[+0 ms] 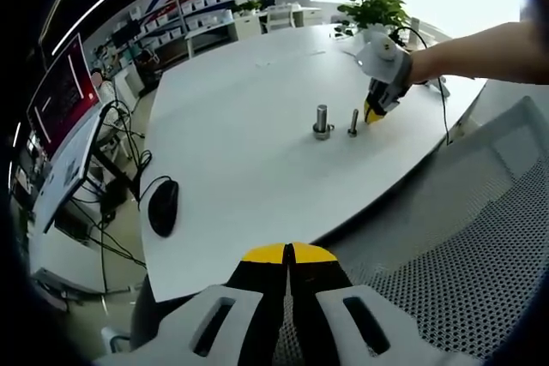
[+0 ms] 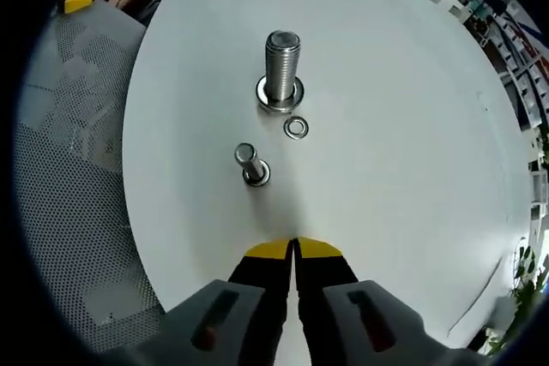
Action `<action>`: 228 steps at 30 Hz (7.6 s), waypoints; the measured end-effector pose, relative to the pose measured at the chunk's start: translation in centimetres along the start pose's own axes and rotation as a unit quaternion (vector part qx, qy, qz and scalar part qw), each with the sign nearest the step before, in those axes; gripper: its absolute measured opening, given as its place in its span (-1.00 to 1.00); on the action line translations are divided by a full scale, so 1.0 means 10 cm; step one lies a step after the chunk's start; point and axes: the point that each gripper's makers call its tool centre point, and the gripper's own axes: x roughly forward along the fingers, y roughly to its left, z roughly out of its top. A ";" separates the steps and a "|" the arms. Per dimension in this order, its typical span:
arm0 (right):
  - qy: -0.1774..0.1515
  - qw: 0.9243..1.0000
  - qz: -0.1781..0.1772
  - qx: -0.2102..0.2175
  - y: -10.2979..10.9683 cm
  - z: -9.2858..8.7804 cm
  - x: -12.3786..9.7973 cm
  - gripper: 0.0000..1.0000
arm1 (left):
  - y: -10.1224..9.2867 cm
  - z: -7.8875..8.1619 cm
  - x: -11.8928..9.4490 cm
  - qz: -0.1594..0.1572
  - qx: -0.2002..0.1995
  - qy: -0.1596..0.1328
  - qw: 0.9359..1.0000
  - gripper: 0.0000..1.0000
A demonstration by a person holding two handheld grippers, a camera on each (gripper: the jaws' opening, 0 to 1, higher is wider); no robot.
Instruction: Place the washer onto the threaded stud by aligning its center hole with the stud, sliding it down to the base, and recovering from edge contact or off-axis alignment until the washer reaches the visible bottom stop.
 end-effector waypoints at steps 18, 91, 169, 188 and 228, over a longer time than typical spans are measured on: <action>-0.042 0.998 0.013 0.037 -0.36 0.55 -0.21 -0.69 | 0.00 -0.01 0.01 0.000 -0.001 0.004 1.000 -1.00; -0.023 0.996 0.052 -0.061 -0.05 0.32 0.07 -0.68 | 0.01 -0.06 0.02 0.003 -0.001 0.022 1.000 -1.00; -0.042 0.994 0.081 -0.053 0.25 0.63 -0.39 -0.72 | 0.01 -0.03 0.01 0.001 -0.001 0.011 1.000 -1.00; -0.030 0.995 0.065 -0.064 0.24 0.58 -0.04 -0.72 | 0.01 -0.05 0.02 0.001 0.000 0.018 1.000 -1.00; -0.094 0.988 0.018 0.120 0.03 -0.18 -0.23 -0.41 | 0.00 -0.06 0.02 0.002 -0.001 0.021 1.000 -1.00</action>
